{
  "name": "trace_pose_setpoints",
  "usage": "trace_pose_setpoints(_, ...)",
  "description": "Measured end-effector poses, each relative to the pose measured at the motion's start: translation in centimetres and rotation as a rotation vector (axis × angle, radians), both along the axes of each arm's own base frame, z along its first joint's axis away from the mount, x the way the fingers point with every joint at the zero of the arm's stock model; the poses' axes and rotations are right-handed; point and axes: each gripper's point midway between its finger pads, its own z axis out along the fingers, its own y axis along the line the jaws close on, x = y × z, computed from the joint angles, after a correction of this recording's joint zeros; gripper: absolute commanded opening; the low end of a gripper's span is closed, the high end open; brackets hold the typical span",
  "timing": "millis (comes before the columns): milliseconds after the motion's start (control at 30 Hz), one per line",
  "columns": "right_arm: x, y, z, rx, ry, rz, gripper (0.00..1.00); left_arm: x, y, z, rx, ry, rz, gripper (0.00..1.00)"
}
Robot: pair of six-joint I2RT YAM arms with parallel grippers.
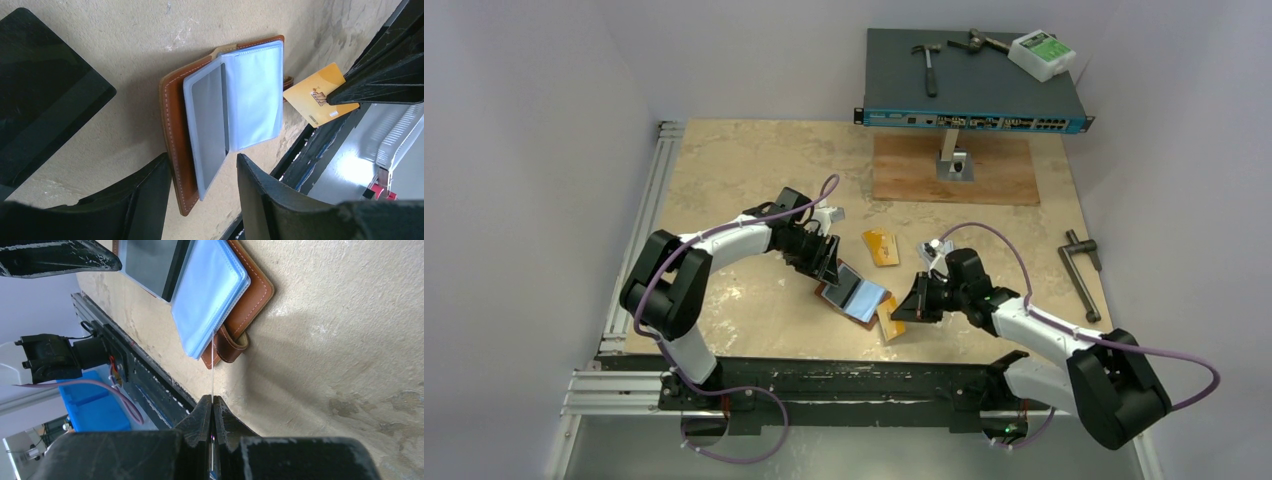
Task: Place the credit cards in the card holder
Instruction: Turn over the card slot in the card holder.
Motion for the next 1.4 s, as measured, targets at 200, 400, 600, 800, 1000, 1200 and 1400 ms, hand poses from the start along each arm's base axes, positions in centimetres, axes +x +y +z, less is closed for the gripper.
trace_pose_setpoints(200, 0.11, 0.08, 0.03, 0.004, -0.005, 0.001, 0.0, -0.05, -0.04, 0.04, -0.003, 0.002, -0.002, 0.49)
trace_pose_setpoints(400, -0.24, -0.23, 0.05, -0.007, 0.001, 0.006, 0.0, -0.11, -0.11, 0.09, -0.007, 0.003, -0.005, 0.44)
trace_pose_setpoints(600, -0.19, -0.41, 0.17, -0.006, -0.003, 0.003, 0.0, -0.13, -0.11, 0.09, -0.007, 0.004, -0.005, 0.4)
trace_pose_setpoints(800, -0.32, -0.25, 0.22, 0.004, 0.002, 0.014, 0.0, -0.13, -0.11, 0.09, -0.007, 0.004, -0.005, 0.4)
trace_pose_setpoints(1000, -0.35, -0.22, 0.05, 0.003, 0.009, 0.017, 0.0, -0.13, -0.1, 0.09, -0.007, 0.004, -0.005, 0.39)
trace_pose_setpoints(1200, -0.32, -0.12, 0.18, 0.01, 0.005, 0.02, 0.0, -0.13, -0.11, 0.1, -0.007, 0.004, -0.005, 0.39)
trace_pose_setpoints(1400, -0.36, 0.1, 0.47, 0.026, 0.0, 0.032, 0.0, -0.13, -0.11, 0.1, -0.008, 0.004, -0.005, 0.39)
